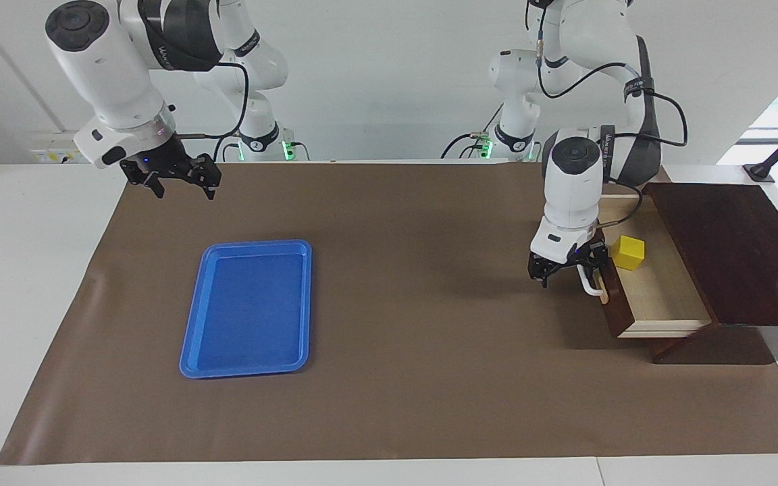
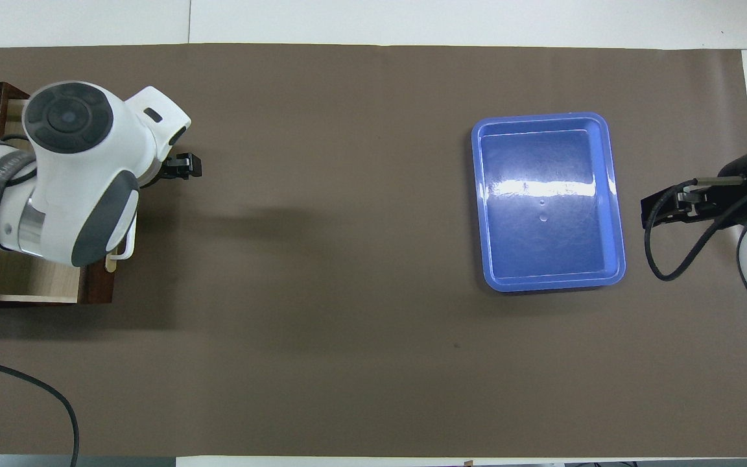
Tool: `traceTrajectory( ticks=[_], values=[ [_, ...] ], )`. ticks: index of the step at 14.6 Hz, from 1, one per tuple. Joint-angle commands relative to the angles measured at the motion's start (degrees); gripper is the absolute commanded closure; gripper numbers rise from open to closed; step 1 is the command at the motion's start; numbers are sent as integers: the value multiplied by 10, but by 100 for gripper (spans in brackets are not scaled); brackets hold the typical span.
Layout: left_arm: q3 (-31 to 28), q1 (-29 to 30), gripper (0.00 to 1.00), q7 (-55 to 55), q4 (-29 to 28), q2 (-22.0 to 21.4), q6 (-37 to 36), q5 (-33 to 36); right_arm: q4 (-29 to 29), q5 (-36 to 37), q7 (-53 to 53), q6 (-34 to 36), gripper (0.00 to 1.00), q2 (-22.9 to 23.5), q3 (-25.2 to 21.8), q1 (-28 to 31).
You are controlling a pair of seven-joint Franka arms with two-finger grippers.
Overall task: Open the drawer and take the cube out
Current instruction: 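Lower the left gripper into the drawer around the yellow cube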
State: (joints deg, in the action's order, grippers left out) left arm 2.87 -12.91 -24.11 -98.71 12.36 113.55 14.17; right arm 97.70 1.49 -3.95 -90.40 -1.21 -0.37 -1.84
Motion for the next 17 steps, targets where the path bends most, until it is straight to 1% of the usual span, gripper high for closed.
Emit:
traceTrajectory(
  ticks=[1, 2, 4, 5, 7, 9, 10, 12, 13, 14, 17],
  values=[
    [-15, 7, 0, -6, 129, 49, -95, -53, 21, -2, -6, -15, 0, -17, 5, 10],
    [-18, 27, 0, -5, 140, 45, -111, -64, 21, -2, -10, -16, 0, -17, 5, 10],
    [-18, 79, 0, -30, 139, 23, -133, -95, 23, -2, -10, -16, 0, -17, 5, 12],
    [-18, 100, 0, -71, 137, 18, -134, -103, 25, -2, -10, -16, 0, -18, 5, 15],
    [-18, 125, 0, -201, 129, 13, -131, -105, 31, -2, -10, -16, 0, -21, 5, 16],
    [-18, 142, 0, -247, 92, -2, -103, -105, 31, -2, -10, -17, 0, -21, 5, 17],
    [-19, 144, 0, -255, 56, -18, -84, -105, 31, -2, -10, -17, 0, -21, 5, 17],
    [-23, 158, 0, -275, -35, -58, -44, -104, 32, -2, -10, -17, 0, -22, 5, 16],
    [-23, 160, 0, -282, -73, -74, -9, -104, 32, -2, -10, -17, 0, -22, 5, 16],
    [-23, 162, 0, -287, -89, -80, 6, -104, 33, -2, -10, -17, 0, -22, 5, 16],
    [-23, 174, 0, -288, -91, -81, 6, -103, 36, -2, -9, -17, 0, -22, 5, 16]
  ],
)
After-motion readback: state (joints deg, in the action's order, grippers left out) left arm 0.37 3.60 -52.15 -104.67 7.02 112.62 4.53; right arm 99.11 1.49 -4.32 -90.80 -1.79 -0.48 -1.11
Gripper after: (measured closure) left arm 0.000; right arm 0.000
